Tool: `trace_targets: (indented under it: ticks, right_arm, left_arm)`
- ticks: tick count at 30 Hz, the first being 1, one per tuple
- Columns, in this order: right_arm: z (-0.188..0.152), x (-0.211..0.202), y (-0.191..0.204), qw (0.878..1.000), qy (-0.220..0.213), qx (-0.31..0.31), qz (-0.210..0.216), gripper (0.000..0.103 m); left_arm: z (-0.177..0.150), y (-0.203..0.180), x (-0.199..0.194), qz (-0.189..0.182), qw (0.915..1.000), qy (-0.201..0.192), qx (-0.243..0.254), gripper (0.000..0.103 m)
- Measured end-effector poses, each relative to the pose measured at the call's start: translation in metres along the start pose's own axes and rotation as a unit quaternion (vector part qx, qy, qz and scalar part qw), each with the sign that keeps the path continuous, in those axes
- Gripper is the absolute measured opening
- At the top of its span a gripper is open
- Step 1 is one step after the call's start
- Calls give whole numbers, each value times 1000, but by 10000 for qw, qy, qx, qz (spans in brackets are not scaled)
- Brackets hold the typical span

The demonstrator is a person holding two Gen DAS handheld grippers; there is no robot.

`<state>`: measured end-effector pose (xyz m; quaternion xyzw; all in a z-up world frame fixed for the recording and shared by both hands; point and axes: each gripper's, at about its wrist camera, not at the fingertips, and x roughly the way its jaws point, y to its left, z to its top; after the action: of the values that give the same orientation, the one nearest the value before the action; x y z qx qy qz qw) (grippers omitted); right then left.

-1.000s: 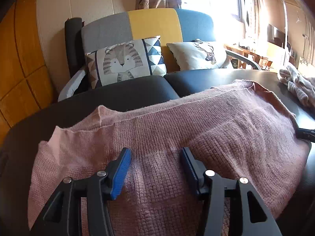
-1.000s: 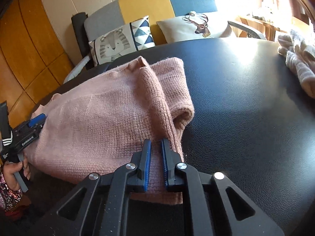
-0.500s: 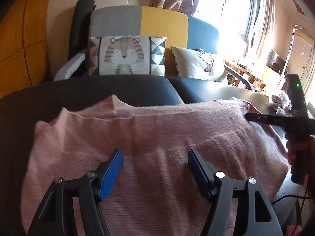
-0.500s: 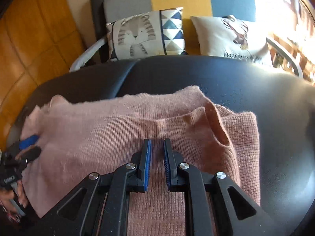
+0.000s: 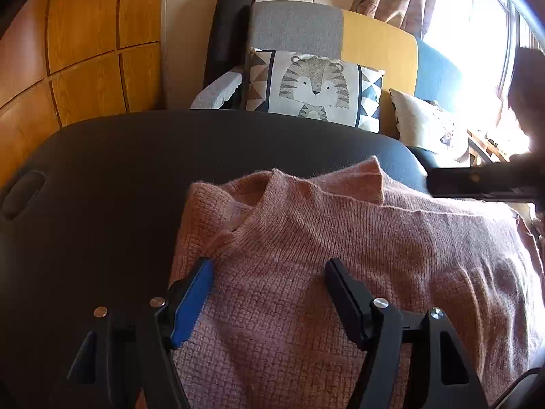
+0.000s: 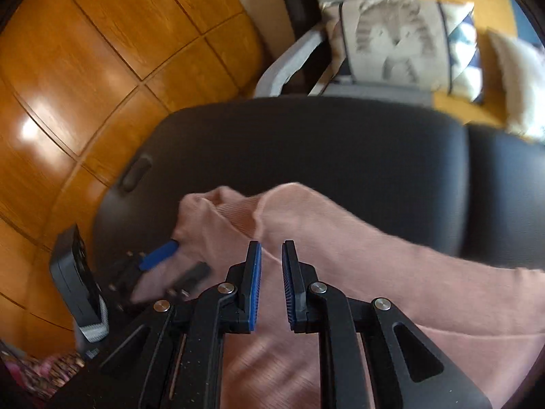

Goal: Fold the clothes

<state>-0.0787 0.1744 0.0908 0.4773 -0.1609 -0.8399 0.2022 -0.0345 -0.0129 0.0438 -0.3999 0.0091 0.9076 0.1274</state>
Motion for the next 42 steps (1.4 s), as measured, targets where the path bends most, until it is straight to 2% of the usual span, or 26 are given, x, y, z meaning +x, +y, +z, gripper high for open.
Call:
trace_targets:
  ticks: [4, 6, 9, 11, 13, 18, 20, 21, 22, 23, 26, 29, 34, 39, 42]
  right_arm:
    - [14, 33, -1, 9986, 383, 378, 8, 14]
    - [16, 46, -3, 9963, 528, 632, 253, 14]
    - [21, 63, 3, 9949, 691, 673, 309, 14]
    - [28, 69, 9, 9951, 645, 666, 348, 13]
    - [38, 71, 16, 9956, 484, 640, 487, 7]
    - [63, 86, 26, 9962, 318, 729, 343, 8]
    - [69, 93, 26, 9965, 293, 755, 210, 10]
    - [72, 97, 26, 9965, 275, 771, 146, 21]
    - [68, 91, 24, 9963, 173, 833, 126, 30]
    - [64, 86, 22, 9960, 69, 886, 105, 30]
    - [43, 59, 31, 9984, -247, 492, -151, 30]
    - [8, 31, 40, 9982, -394, -35, -460, 30]
    - [-47, -6, 45, 9935, -519, -484, -886, 30]
    - [-76, -2, 55, 9769, -582, -1151, -1702, 30]
    - [-78, 11, 42, 9739, -443, -1072, -1952, 30]
  left_arm:
    - [-3, 1, 1, -22, 10000, -54, -1, 70]
    - [-5, 0, 1, -30, 10000, -58, -2, 70]
    - [-7, -1, 0, -41, 10000, -62, -4, 70]
    - [-8, -2, -1, -46, 10000, -72, 0, 70]
    - [-9, -1, -1, -58, 10000, -81, -9, 70]
    - [-11, 2, -1, -128, 9998, -123, -62, 70]
    - [-12, 1, 0, -127, 9998, -124, -61, 70]
    - [-12, 1, 0, -120, 9998, -121, -55, 70]
    - [-12, 1, 0, -112, 9999, -118, -48, 70]
    - [-12, 0, 0, -105, 9999, -107, -42, 71]
    - [-12, -2, 2, -65, 10000, -64, -5, 71]
    - [-12, -6, 2, 15, 10000, -12, 68, 71]
    - [-11, -7, 3, 79, 9999, 27, 124, 72]
    - [-8, -7, 6, 120, 9998, 48, 156, 72]
    - [-7, -8, 6, 147, 9997, 65, 178, 72]
